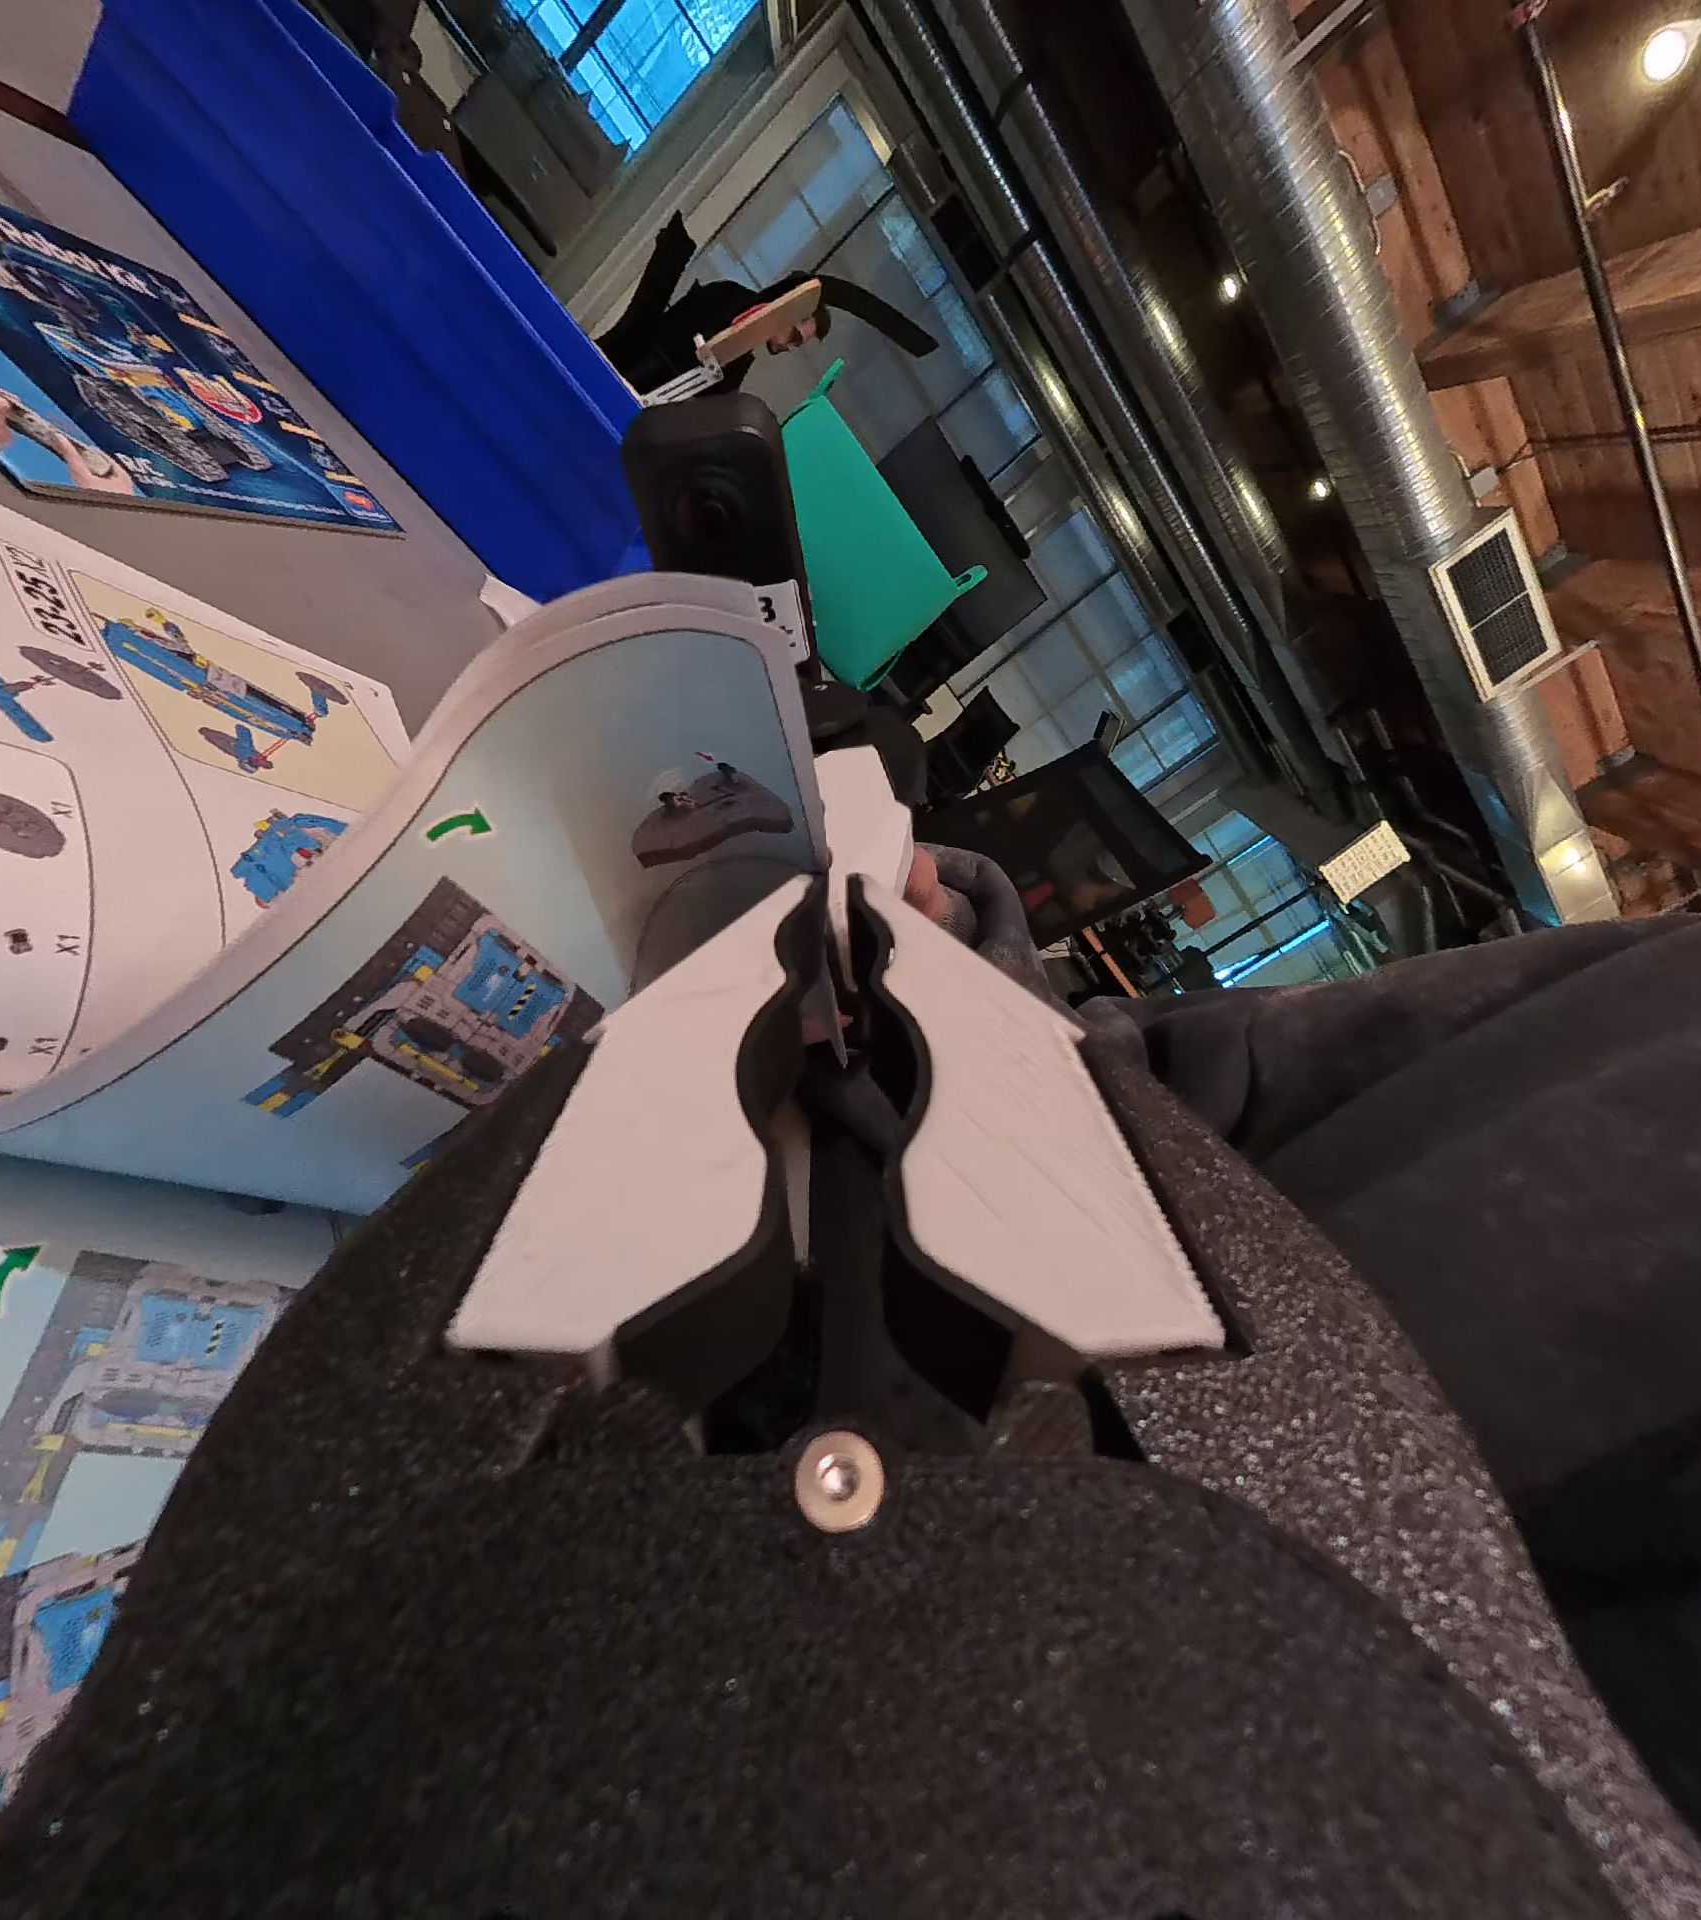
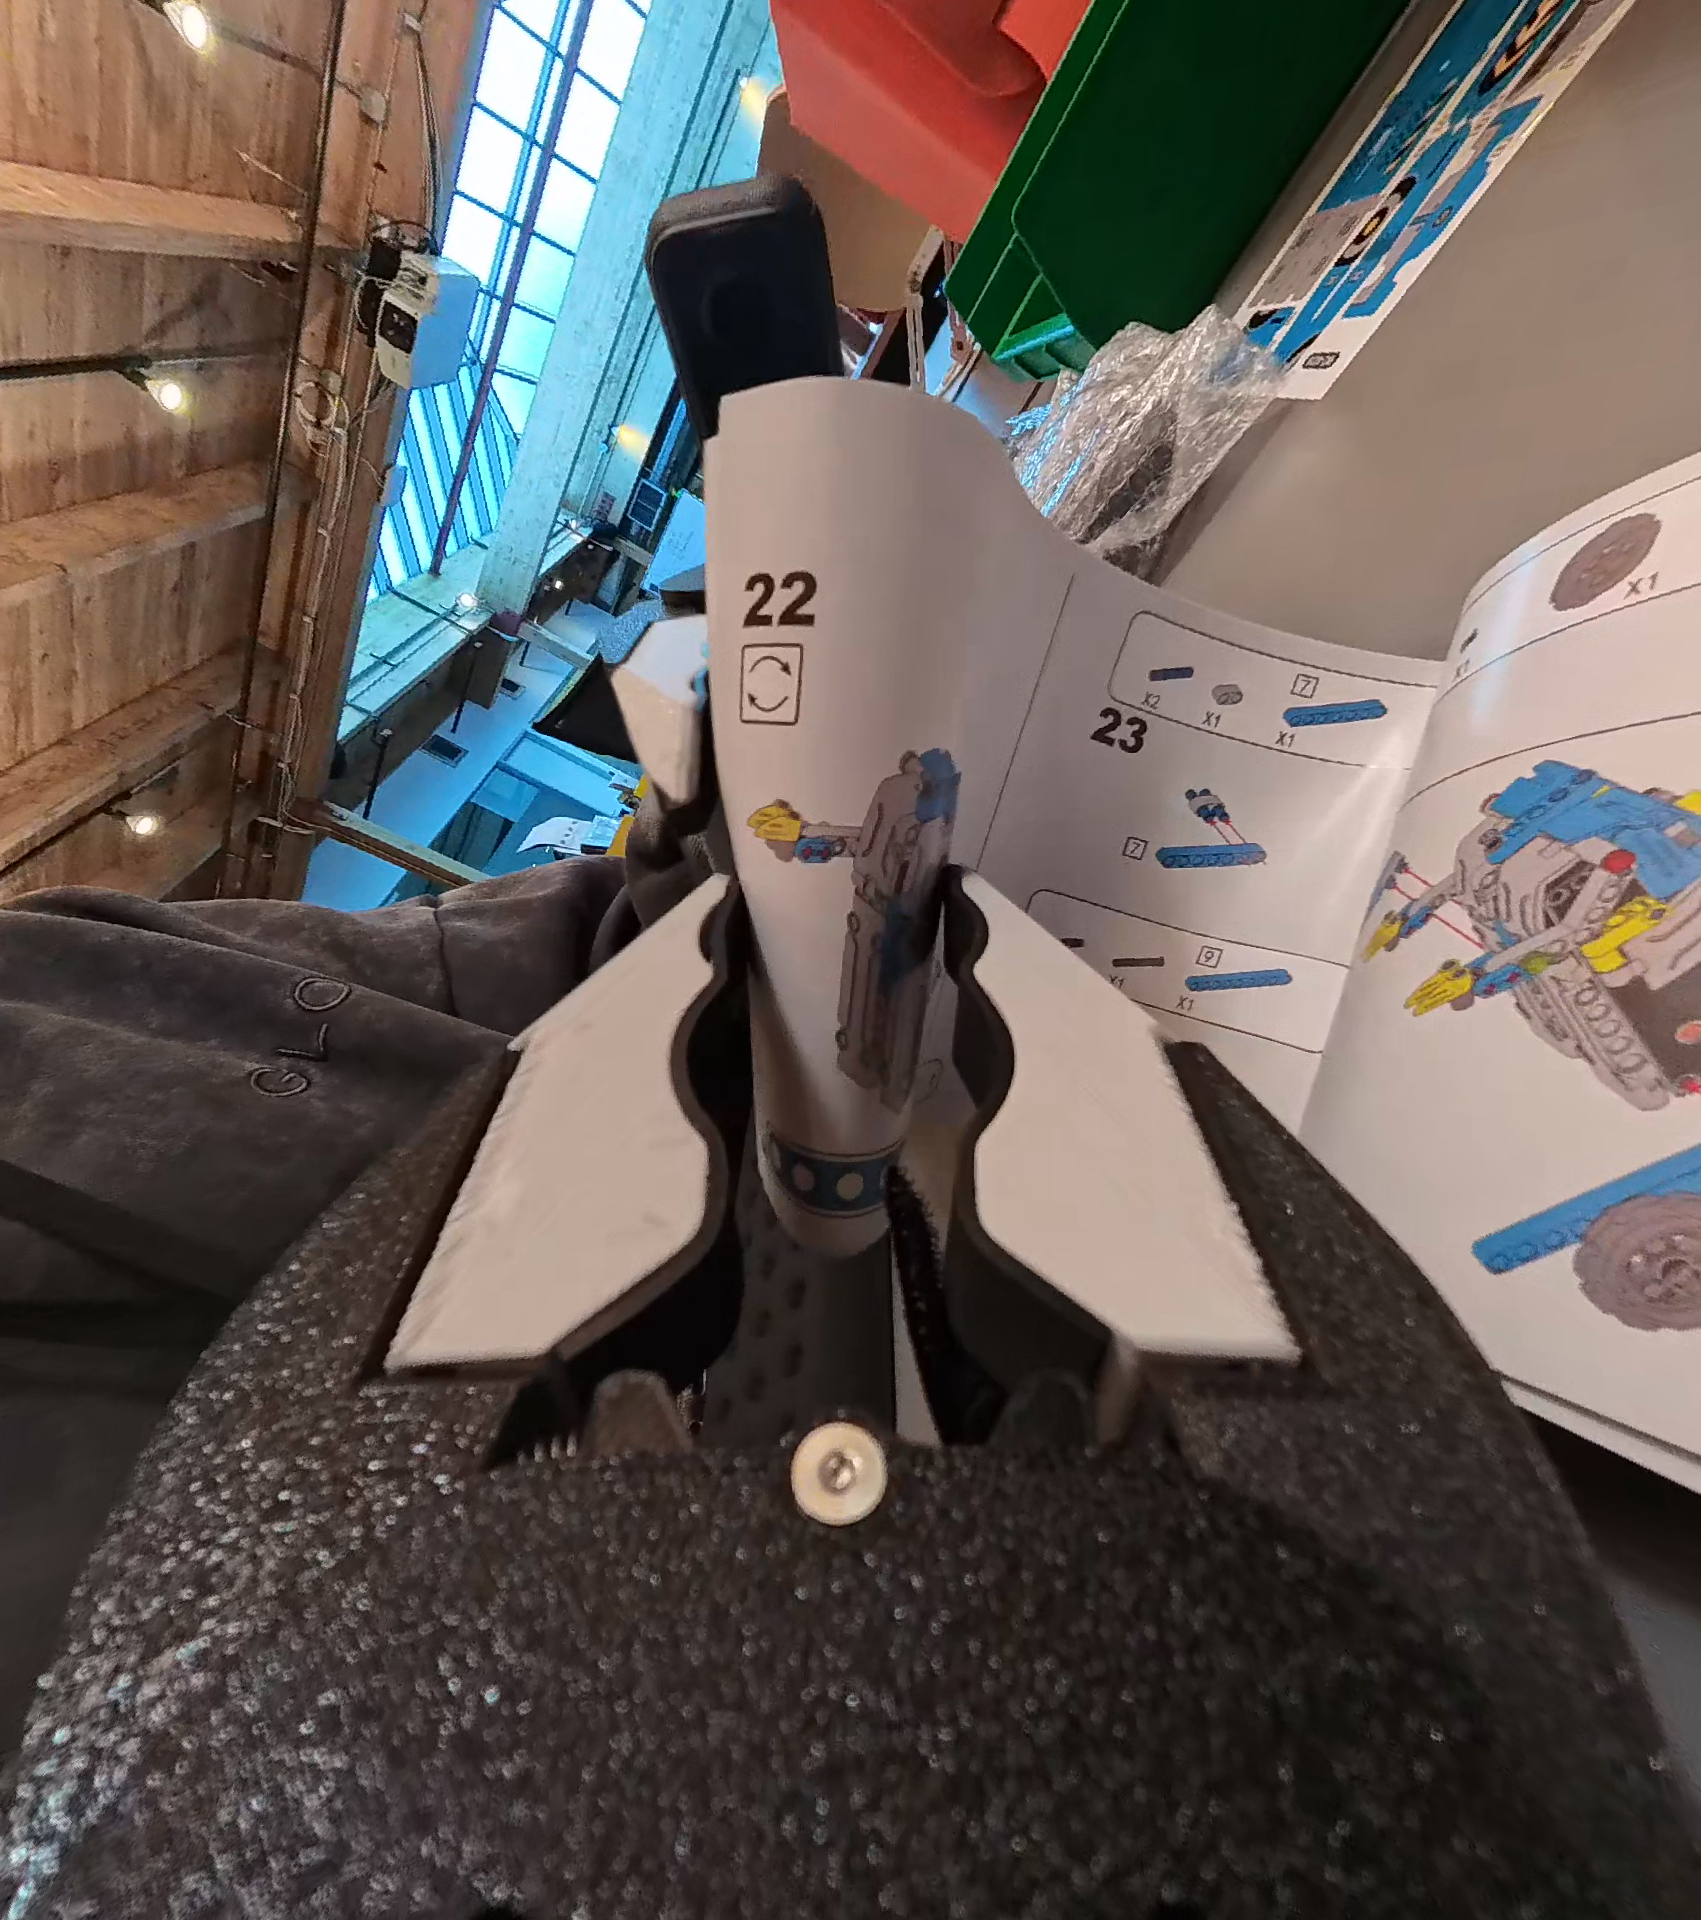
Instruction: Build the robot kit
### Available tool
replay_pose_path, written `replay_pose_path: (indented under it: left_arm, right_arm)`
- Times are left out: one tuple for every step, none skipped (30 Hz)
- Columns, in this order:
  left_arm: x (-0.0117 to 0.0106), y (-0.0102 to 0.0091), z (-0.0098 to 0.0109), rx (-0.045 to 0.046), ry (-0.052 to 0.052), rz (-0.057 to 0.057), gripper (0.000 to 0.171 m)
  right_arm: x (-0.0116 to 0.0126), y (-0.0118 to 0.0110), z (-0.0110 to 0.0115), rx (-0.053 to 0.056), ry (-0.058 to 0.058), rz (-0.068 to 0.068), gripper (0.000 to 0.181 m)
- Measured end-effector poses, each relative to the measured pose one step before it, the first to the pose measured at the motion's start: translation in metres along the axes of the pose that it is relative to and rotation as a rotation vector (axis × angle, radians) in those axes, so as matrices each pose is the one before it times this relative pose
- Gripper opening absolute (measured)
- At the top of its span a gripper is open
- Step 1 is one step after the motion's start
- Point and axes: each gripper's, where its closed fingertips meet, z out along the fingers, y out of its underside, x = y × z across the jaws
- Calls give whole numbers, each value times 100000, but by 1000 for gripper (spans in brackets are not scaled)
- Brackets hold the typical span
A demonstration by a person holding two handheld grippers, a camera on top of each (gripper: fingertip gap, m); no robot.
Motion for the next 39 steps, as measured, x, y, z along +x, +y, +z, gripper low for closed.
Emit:
replay_pose_path:
  left_arm:
    - [-129, 23, -64, 183, -870, 398, 0]
    - [-90, -12, -68, 298, -575, 400, 0]
    - [-20, -43, -94, 534, -203, 32, 0]
    - [27, -77, -130, 728, 84, 86, 0]
    - [-62, -96, -130, 825, -530, -281, 0]
    - [-285, -53, -119, 481, -1851, -400, 0]
    - [-567, -25, -150, 448, -3597, -518, 0]
    - [-454, -23, -165, 657, -2921, -294, 0]
    - [-122, -102, -210, 1372, -906, -444, 0]
    - [147, -234, -270, 2130, 577, -660, 3]
    - [242, -305, -254, 2549, 1084, -461, 14]
    - [283, -237, -155, 1867, 1455, 164, 20]
    - [202, -81, 9, 670, 1247, 518, 22]
    - [182, 42, 171, -322, 1214, 365, 23]
    - [279, 74, 268, -425, 1810, 163, 23]
    - [334, 52, 302, -188, 1903, 143, 23]
    - [239, 19, 289, 144, 1276, 239, 23]
    - [41, 90, 228, -333, 150, -44, 23]
    - [-53, 197, 159, -921, -349, -73, 21]
    - [-12, 180, 51, -650, -233, 138, 17]
    - [-15, 75, -53, 163, -488, 512, 12]
    - [16, -35, -83, 665, -435, 611, 8]
    - [56, -28, -72, 447, -61, 464, 4]
    - [-28, -34, -40, 333, -575, 665, 0]
    - [169, 31, -1, -115, 881, 1002, 0]
    - [282, 27, 32, -237, 1538, -198, 0]
    - [-110, 52, -11, -338, -1037, 96, 0]
    - [-509, -18, -123, 317, -3394, 766, 0]
    - [-350, -60, -239, 664, -2219, 382, 0]
    - [-145, -173, -332, 1358, -846, -800, 0]
    - [-503, -159, -357, 1303, -3079, -1560, 12]
    - [-753, 49, -257, 468, -4631, -689, 29]
    - [-413, 191, -93, 104, -2659, 854, 32]
    - [9, 155, 126, 192, -393, 434, 33]
    - [496, 87, 307, -147, 2248, -80, 35]
    - [667, 73, 376, -482, 2892, 469, 35]
    - [414, 17, 337, -68, 948, 1493, 33]
    - [-72, 276, 310, -1523, -1912, 2059, 25]
    - [-286, 451, 225, -2236, -2714, 1961, 8]
  right_arm:
    - [-10, -3, -17, -15, -155, 50, 36]
    - [57, -27, -31, 98, 331, -19, 36]
    - [66, -74, -60, 401, 370, -155, 35]
    - [23, -40, -66, 214, 40, 218, 34]
    - [72, 43, -17, -258, 516, -222, 34]
    - [32, 127, 38, -661, 481, -532, 34]
    - [-28, 113, 77, -605, 40, -373, 34]
    - [-25, 17, 76, -61, -9, -145, 34]
    - [-38, -21, 37, 213, -285, 49, 34]
    - [-85, -3, 13, -1, -639, 286, 34]
    - [-52, 27, 4, -162, -248, 28, 35]
    - [-2, 36, 18, -101, 70, -211, 35]
    - [-66, 62, 67, -312, -291, -34, 35]
    - [-113, 105, 127, -580, -676, 89, 36]
    - [-76, 109, 144, -721, -372, -31, 36]
    - [22, 143, 164, -881, 196, -259, 37]
    - [65, 171, 158, -987, 376, -158, 37]
    - [43, 162, 132, -861, 179, 21, 36]
    - [19, 77, 62, -325, 102, 75, 36]
    - [13, -11, -7, 98, 85, -21, 35]
    - [-6, -117, -105, 705, 7, -68, 35]
    - [-10, -216, -171, 1189, -65, 50, 35]
    - [-36, -196, -165, 1069, -431, 283, 35]
    - [-4, -92, -88, 471, -226, 441, 36]
    - [240, 41, -8, -276, 1513, 68, 32]
    - [513, 168, 56, -907, 3055, -724, 31]
    - [69, 172, 110, -806, 239, -106, 31]
    - [-448, -30, 64, 348, -2888, 876, 33]
    - [-346, -149, 5, 951, -1812, 340, 33]
    - [110, -123, -81, 626, 1018, -648, 33]
    - [126, -53, -128, 248, 899, -567, 33]
    - [-163, -69, -81, 485, -1062, 150, 34]
    - [-193, -94, -37, 710, -1207, 522, 35]
    - [47, 60, 98, -282, 476, 34, 36]
    - [194, 290, 249, -1744, 1667, -942, 36]
    - [180, 356, 347, -2108, 1760, -1335, 36]
    - [64, 300, 370, -1790, 1141, -1052, 36]
    - [-64, 219, 308, -1263, 226, -797, 34]
    - [-109, 146, 207, -843, -94, -472, 34]
